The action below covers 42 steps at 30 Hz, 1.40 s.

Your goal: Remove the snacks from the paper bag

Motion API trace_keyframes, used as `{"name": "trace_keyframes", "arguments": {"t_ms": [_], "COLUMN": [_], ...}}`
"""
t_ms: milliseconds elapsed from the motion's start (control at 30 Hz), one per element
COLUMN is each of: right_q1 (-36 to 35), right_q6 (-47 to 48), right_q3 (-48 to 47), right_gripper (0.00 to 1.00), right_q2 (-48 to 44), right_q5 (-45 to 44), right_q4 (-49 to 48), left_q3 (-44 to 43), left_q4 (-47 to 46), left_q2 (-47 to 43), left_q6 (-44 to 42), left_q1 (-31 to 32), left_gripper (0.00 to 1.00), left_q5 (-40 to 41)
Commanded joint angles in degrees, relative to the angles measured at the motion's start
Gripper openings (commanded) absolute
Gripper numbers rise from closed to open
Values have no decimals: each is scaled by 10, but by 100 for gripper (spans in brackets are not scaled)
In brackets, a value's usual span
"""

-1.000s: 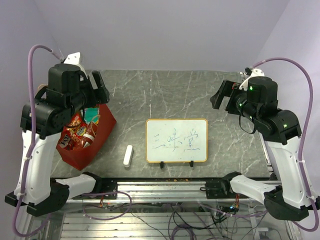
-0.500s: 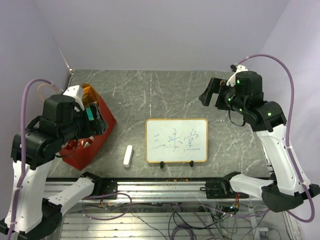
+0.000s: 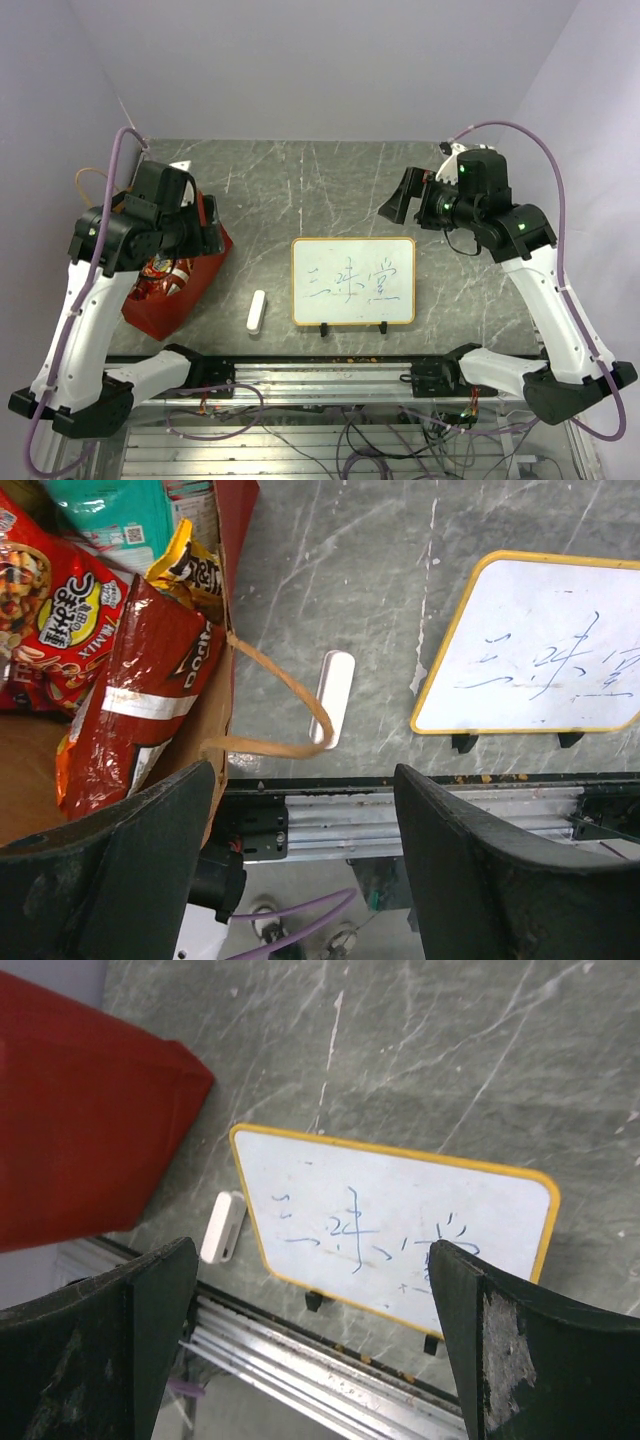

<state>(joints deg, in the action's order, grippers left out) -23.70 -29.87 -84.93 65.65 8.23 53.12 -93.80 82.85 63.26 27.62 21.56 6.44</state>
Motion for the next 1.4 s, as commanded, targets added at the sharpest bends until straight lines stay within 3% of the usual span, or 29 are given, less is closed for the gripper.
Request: {"name": "trace_keyframes", "arguments": {"t_ms": [0,100,233,467,600,733,900,1000,1233,1367], "right_q1": [-2,-1,-1,-1,-1,-2,-13,-20,-32,-35], "right_q6": [-27,-75,-93,-132,-150,-175,-183,-174,-148,-110], "right_q3": [25,57,97,115,134,141,126,110,76,15], "right_gripper": [100,100,100,100,100,100,100,100,100,100], "right_q2": [-21,-42,-46,4,12,30,49,61,105,159], "right_q5": [39,39,121,189,215,221,203,177,193,196], "right_q4": [1,-27,-102,-190,-266,-297,-309,-299,-294,-270], "left_q3": [-23,-12,2,59,90,94,109,114,82,87], "left_q4": [30,29,30,-10,-43,-66,-119,-126,-119,-154], "left_q2": [-40,-49,-52,-88,-82,-74,-82,-79,-52,-46], "left_q6": [-3,15,34,15,-7,-11,-20,-43,-59,-17], "left_q1": [-4,-4,-4,-4,-4,-4,-4,-4,-4,-4], "left_gripper": [85,87,88,89,82,68,61,51,17,7], "left_q5": [28,48,80,44,33,51,59,62,58,69]}}
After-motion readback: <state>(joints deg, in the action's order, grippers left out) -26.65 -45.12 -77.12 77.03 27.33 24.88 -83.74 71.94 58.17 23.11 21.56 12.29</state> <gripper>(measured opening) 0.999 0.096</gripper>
